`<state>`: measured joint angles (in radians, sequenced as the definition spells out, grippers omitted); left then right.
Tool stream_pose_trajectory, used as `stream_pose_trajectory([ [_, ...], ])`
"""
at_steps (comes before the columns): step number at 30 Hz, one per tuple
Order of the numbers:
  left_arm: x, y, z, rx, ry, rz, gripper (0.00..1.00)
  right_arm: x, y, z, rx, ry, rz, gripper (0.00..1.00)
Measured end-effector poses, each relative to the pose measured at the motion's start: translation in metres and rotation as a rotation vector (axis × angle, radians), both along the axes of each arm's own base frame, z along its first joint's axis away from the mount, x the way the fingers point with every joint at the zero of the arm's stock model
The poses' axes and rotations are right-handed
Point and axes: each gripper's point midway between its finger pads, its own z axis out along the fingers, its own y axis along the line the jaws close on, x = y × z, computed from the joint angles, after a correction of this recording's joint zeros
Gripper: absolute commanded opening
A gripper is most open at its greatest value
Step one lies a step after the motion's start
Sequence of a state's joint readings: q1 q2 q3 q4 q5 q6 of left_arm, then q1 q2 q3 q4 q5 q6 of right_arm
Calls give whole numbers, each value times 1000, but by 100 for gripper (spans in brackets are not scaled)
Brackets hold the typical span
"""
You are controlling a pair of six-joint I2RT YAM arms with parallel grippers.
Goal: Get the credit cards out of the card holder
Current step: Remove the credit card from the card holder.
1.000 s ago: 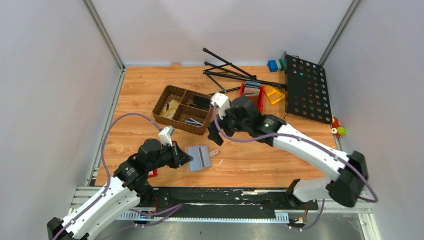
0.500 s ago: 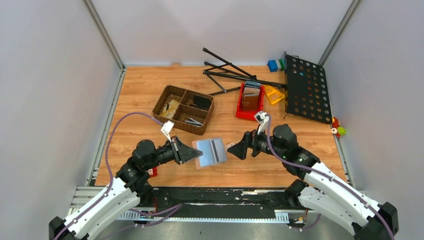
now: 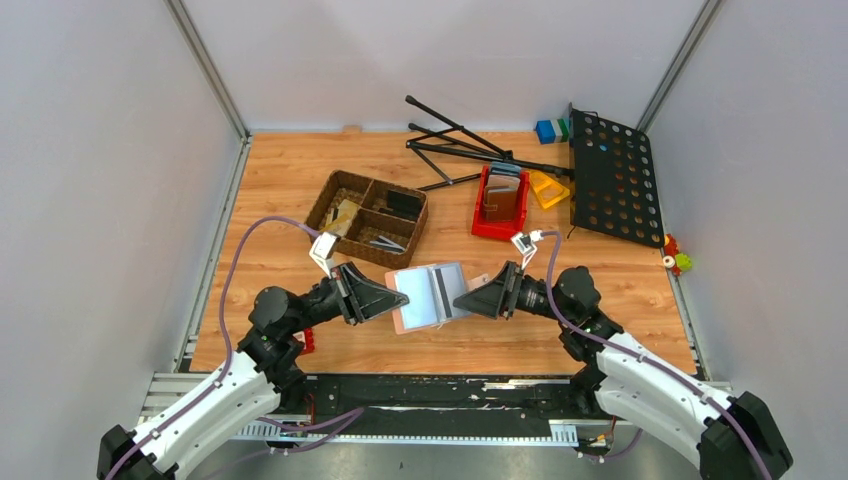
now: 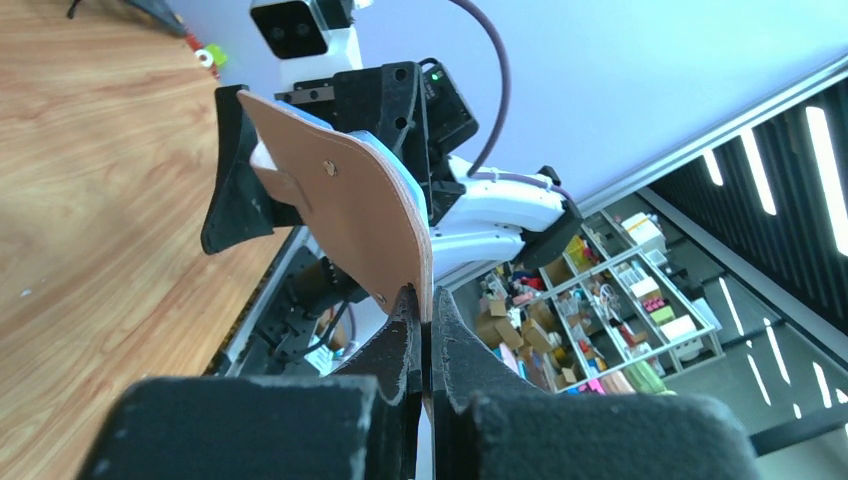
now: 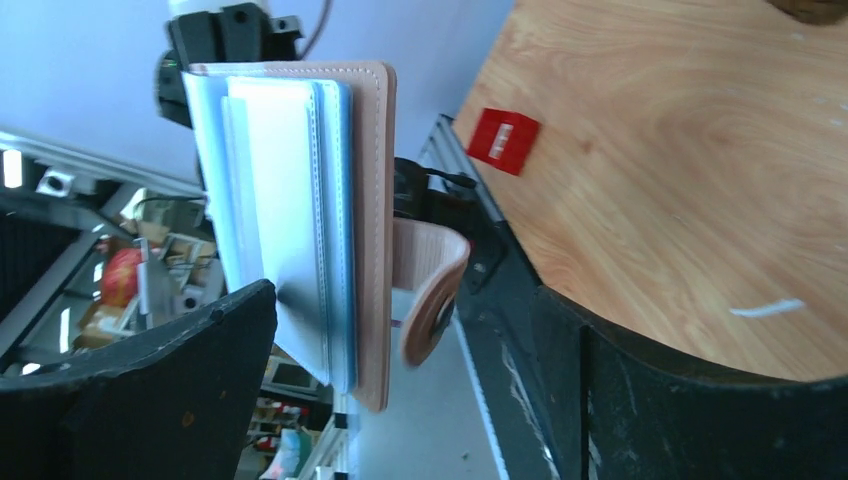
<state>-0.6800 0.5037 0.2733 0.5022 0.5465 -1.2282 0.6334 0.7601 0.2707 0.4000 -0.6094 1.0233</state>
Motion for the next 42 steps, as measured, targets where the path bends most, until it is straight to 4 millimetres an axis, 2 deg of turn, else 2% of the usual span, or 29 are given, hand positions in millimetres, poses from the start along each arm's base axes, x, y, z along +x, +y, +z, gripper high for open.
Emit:
stream_pose_trajectory([
  [2,-3,1,6,-19,-13,-10,0,-3,4,14,63,-5,32,87],
  [8,-8,3,14,-46,-37,-23,0,-14,6,46,201,-28,101,56],
  [10,-8,3,14,-46,-41,-24,0,-17,4,51,225,-31,109,42],
  [13,-8,3,12,-39,-38,-22,0,-21,2,58,247,-48,113,16],
  [14,-7,3,11,-35,-37,-21,2,-22,1,60,253,-55,114,9],
  [16,-6,3,8,-22,-35,-14,13,-25,-1,63,257,-71,117,1],
  [19,0,5,-6,42,-13,38,37,-26,-3,61,238,-75,105,0],
  [21,11,11,-17,118,9,116,49,-24,-4,54,209,-68,83,0],
  [24,33,31,-24,248,28,303,54,-17,-7,42,147,-57,28,0],
  [28,44,53,-29,375,10,427,54,-5,-12,31,56,-65,-56,0],
  [31,43,54,-35,430,9,419,52,2,-15,26,6,-77,-93,0],
  [34,37,43,-37,424,12,345,51,5,-16,19,-29,-74,-106,0],
  [38,25,20,-34,323,8,221,50,7,-15,9,-56,-49,-106,0],
  [42,4,-7,-36,258,5,84,41,7,-13,8,-49,-50,-98,0],
])
